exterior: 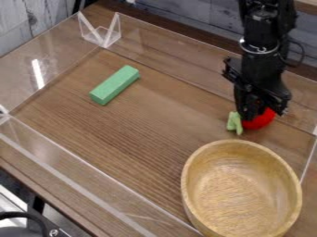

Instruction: Move the red object to the left side of the table

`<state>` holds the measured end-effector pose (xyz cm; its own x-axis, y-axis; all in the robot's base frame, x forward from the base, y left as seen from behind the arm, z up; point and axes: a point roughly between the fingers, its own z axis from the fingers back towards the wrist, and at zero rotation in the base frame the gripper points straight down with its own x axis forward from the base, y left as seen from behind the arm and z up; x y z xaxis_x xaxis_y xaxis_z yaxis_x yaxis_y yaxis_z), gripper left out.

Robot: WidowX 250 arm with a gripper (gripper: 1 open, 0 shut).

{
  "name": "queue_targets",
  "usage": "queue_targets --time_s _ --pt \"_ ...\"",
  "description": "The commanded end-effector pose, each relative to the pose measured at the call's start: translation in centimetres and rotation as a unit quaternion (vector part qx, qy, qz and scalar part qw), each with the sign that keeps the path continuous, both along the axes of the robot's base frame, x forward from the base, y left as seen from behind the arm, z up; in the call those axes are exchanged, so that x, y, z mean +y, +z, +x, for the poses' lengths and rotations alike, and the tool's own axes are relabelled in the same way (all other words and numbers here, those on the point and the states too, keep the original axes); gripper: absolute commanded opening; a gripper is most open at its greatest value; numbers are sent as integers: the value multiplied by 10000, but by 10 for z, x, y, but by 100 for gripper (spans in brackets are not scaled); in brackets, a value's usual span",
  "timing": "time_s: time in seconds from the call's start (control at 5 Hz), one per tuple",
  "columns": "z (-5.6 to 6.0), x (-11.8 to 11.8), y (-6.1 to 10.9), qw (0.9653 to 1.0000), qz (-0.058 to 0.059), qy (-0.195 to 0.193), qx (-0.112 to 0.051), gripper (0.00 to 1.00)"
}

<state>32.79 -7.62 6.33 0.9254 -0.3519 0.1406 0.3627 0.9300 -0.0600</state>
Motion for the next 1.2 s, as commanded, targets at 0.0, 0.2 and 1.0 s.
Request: queue_targets --time_s 0.0,0.2,1.0 --pt "13 9 46 9977 -143 228 -626 0" --pt "22 31 68 9943 -171 599 -869 0" --pt "31 19 58 9958 -176 273 -850 100"
